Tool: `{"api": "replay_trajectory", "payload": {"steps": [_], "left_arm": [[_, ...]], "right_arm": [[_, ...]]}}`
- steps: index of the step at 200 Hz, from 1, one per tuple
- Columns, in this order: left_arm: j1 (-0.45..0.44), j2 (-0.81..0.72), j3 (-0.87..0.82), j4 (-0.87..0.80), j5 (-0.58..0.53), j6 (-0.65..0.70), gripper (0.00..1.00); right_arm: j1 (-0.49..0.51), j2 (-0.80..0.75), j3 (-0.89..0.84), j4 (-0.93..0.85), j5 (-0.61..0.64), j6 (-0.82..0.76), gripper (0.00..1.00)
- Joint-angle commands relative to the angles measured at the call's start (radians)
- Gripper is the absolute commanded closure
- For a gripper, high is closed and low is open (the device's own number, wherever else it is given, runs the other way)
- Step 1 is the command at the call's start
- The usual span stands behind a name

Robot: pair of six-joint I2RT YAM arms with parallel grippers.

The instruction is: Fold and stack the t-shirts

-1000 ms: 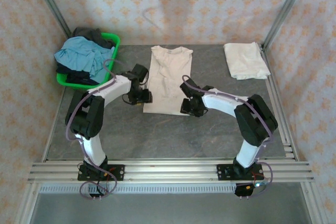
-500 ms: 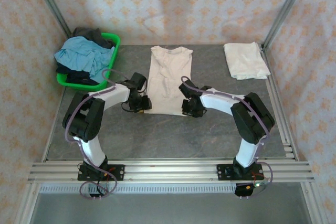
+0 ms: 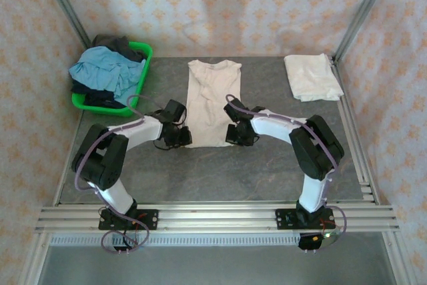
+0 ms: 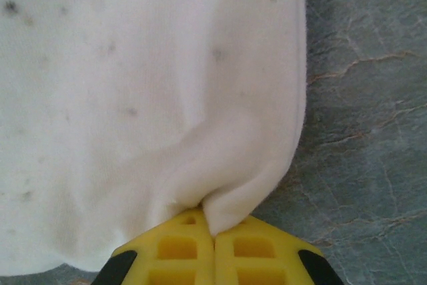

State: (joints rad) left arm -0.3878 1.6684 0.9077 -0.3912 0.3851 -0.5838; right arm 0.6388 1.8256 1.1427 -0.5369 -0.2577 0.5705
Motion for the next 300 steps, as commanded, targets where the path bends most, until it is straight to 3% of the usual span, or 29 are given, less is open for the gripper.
{"api": "replay_trajectory", "payload": {"steps": [1,31,96,135,197,300], "left_arm": [[-0.015,-0.052,-0.049,0.034,-0.025,-0.044,0.82],[-0.022,-0.103,-0.108,0.074,-0.033,-0.072,0.88],[-0.058,-0.221,-0.208,0.07,-0.063,-0.084,0.88],[-0.061,-0.302,-0.261,0.05,-0.093,-0.08,0.67],[-0.06,-0.401,-0.305,0.035,-0.114,-0.077,0.51],[-0.062,-0.487,-0.311,-0.013,-0.125,-0.065,0.44]], "right_arm": [[0.011,-0.034,-0.047,-0.008,0.012,-0.022,1.0],[0.034,-0.099,-0.107,0.008,0.049,-0.009,1.0],[0.093,-0.192,-0.22,0.032,0.125,0.044,1.0],[0.141,-0.22,-0.267,0.055,0.16,0.076,1.0],[0.157,-0.28,-0.3,0.056,0.205,0.08,1.0],[0.157,-0.395,-0.395,0.094,0.264,0.107,1.0]]}}
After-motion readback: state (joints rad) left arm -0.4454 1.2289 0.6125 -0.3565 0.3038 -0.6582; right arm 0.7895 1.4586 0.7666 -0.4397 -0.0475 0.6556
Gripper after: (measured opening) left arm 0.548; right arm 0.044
